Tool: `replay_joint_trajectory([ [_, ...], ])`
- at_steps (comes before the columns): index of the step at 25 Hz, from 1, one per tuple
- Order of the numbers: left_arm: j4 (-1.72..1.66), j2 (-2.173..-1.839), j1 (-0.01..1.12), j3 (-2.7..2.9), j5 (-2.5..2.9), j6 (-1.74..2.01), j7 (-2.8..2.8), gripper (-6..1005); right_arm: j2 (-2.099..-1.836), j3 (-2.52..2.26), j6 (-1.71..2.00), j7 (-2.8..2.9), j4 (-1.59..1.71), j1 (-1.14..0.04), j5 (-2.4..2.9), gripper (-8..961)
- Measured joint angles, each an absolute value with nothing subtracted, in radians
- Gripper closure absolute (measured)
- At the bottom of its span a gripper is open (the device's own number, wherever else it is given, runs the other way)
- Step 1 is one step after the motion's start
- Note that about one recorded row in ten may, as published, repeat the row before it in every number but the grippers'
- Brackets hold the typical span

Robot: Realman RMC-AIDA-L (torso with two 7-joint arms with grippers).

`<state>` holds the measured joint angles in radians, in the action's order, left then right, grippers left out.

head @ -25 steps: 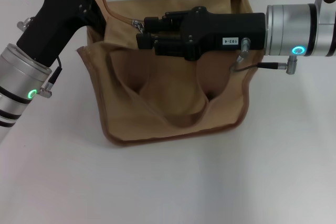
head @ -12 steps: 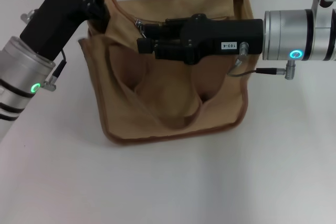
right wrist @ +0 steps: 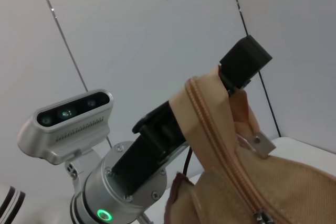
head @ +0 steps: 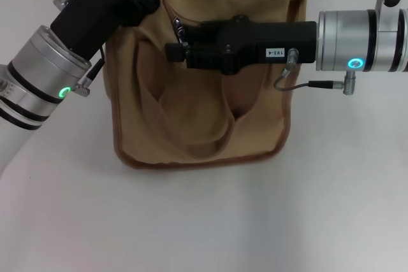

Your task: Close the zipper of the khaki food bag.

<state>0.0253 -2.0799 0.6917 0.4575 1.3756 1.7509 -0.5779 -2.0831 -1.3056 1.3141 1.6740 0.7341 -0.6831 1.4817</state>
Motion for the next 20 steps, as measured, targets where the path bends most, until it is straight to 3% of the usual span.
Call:
replay_joint_trajectory([
  [13,0.028,-2.080,0.684,0.459,1.374,1.755,-0.578,987,-2.083,-1.301,1.314,1.675,0.737,-0.674,1.479,501],
  [20,0.028,-2.080,0.681,0.459,1.374,1.755,-0.576,987,-2.083,-1.301,1.313,1.668,0.737,-0.673,1.479,627],
])
